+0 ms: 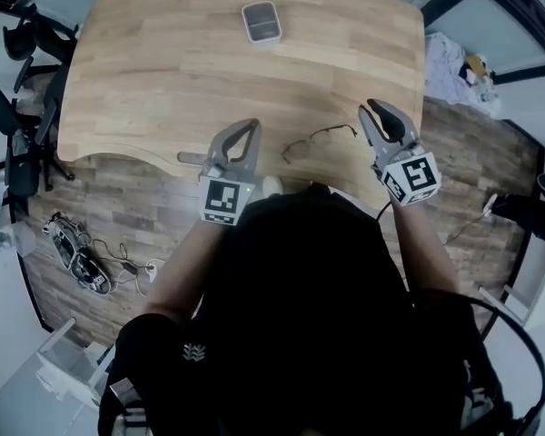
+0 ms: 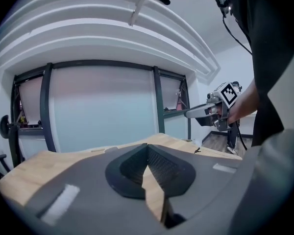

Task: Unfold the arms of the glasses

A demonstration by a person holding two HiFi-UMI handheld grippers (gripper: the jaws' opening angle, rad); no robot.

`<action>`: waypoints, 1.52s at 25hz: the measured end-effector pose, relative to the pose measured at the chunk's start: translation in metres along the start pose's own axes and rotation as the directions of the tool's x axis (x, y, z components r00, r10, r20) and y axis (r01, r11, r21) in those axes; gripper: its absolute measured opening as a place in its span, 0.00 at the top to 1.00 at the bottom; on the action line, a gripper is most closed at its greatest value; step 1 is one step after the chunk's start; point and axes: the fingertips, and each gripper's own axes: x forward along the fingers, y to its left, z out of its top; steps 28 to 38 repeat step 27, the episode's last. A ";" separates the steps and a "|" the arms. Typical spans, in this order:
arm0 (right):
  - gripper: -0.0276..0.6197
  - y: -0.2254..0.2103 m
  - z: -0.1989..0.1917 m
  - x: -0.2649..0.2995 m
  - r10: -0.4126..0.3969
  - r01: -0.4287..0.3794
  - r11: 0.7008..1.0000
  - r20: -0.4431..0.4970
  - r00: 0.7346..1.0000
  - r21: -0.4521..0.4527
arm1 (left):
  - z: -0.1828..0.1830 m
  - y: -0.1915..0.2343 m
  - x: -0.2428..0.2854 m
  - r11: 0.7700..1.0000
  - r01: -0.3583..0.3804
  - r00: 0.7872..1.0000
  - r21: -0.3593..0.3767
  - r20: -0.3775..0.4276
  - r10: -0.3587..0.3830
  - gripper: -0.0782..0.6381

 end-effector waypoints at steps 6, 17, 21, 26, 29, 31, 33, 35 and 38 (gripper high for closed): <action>0.96 -0.011 -0.010 -0.001 0.000 0.000 1.000 -0.007 1.000 -0.002 | -0.010 -0.001 -0.002 0.999 -0.050 0.998 -0.017 -0.029 0.049 0.88; 0.96 -0.031 -0.014 0.004 0.007 -0.007 1.000 -0.001 1.000 0.011 | -0.004 -0.003 0.005 0.996 -0.087 0.995 -0.016 -0.043 0.086 0.88; 0.96 -0.032 -0.016 0.006 0.017 -0.017 1.000 0.002 1.000 0.017 | -0.005 -0.008 0.007 0.996 -0.085 0.995 -0.004 -0.054 0.085 0.88; 0.96 -0.041 -0.020 0.005 0.019 -0.019 1.000 -0.002 1.000 0.020 | -0.003 -0.013 0.013 0.996 -0.084 0.995 0.009 -0.056 0.084 0.88; 0.96 -0.043 -0.021 0.005 0.019 -0.019 1.000 -0.001 1.000 0.021 | -0.003 -0.014 0.013 0.996 -0.085 0.995 0.011 -0.056 0.085 0.88; 0.96 -0.043 -0.021 0.005 0.019 -0.019 1.000 -0.001 1.000 0.021 | -0.003 -0.014 0.013 0.996 -0.085 0.995 0.011 -0.056 0.085 0.88; 0.96 -0.043 -0.021 0.005 0.019 -0.019 1.000 -0.001 1.000 0.021 | -0.003 -0.014 0.013 0.996 -0.085 0.995 0.011 -0.056 0.085 0.88; 0.96 -0.043 -0.021 0.005 0.019 -0.019 1.000 -0.001 1.000 0.021 | -0.003 -0.014 0.013 0.996 -0.085 0.995 0.011 -0.056 0.085 0.88; 0.96 -0.043 -0.021 0.005 0.019 -0.019 1.000 -0.001 1.000 0.021 | -0.003 -0.014 0.013 0.996 -0.085 0.995 0.011 -0.056 0.085 0.88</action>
